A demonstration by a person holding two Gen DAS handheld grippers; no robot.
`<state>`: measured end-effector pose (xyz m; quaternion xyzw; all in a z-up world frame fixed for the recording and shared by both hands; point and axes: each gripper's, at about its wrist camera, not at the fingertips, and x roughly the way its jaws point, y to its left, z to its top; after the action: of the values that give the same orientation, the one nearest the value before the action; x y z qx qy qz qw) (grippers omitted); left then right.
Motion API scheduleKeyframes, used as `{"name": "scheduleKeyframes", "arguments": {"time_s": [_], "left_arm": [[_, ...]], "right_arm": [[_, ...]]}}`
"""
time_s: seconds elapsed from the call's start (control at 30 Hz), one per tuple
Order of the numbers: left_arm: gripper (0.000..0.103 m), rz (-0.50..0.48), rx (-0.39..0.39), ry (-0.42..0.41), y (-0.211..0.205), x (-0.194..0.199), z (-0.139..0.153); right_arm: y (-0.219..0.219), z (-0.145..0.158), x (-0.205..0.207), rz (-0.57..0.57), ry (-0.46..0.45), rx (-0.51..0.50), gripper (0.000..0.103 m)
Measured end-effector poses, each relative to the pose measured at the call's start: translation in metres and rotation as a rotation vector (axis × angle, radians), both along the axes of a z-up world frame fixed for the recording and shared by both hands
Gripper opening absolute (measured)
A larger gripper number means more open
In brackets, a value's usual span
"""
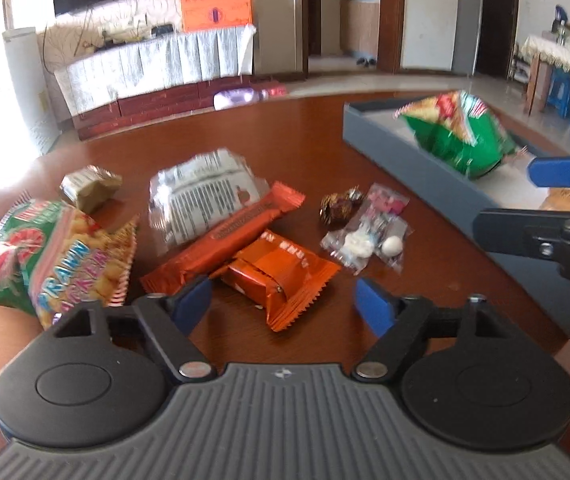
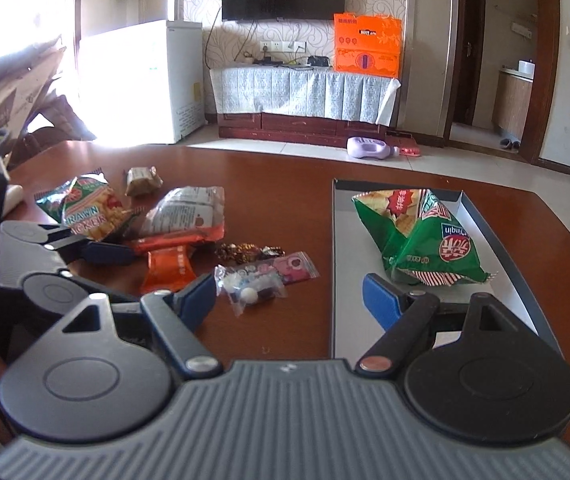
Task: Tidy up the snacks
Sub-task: 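Grasp small clear candy packet with right tool while left tool nears orange wafer packet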
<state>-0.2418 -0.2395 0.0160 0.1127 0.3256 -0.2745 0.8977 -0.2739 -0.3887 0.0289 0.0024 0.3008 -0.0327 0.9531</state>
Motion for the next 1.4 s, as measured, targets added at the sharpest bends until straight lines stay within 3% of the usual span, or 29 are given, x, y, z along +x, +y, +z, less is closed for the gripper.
{"name": "scheduleKeyframes", "arguments": {"time_s": [0.1, 0.23, 0.37, 0.5, 0.63, 0.73, 0.87, 1.4], "left_arm": [[0.051, 0.024, -0.037, 0.02, 0.003, 0.011, 0.001], [0.046, 0.038, -0.029, 0.027, 0.01, 0.01, 0.001], [0.045, 0.068, -0.002, 0.033, 0.026, 0.007, 0.003], [0.045, 0.107, -0.009, 0.046, 0.045, 0.011, 0.002], [0.044, 0.11, -0.015, 0.048, 0.052, 0.014, 0.001], [0.044, 0.098, -0.012, 0.045, 0.053, 0.014, 0.001], [0.044, 0.09, -0.017, 0.047, 0.056, 0.014, 0.0], [0.045, 0.093, -0.023, 0.053, 0.055, 0.015, 0.0]], "right_arm": [[0.0, -0.003, 0.003, 0.002, 0.019, 0.0, 0.082], [0.005, -0.003, 0.004, 0.01, 0.016, 0.005, 0.082], [0.02, 0.003, 0.005, 0.057, -0.026, 0.031, 0.078], [0.043, -0.009, 0.018, 0.095, 0.033, -0.012, 0.078], [0.045, -0.021, 0.033, 0.03, 0.084, -0.024, 0.07], [0.035, -0.027, 0.043, -0.05, 0.103, 0.03, 0.053], [0.029, -0.033, 0.053, -0.113, 0.119, 0.048, 0.046], [0.047, -0.042, 0.06, -0.012, 0.117, -0.17, 0.045]]}}
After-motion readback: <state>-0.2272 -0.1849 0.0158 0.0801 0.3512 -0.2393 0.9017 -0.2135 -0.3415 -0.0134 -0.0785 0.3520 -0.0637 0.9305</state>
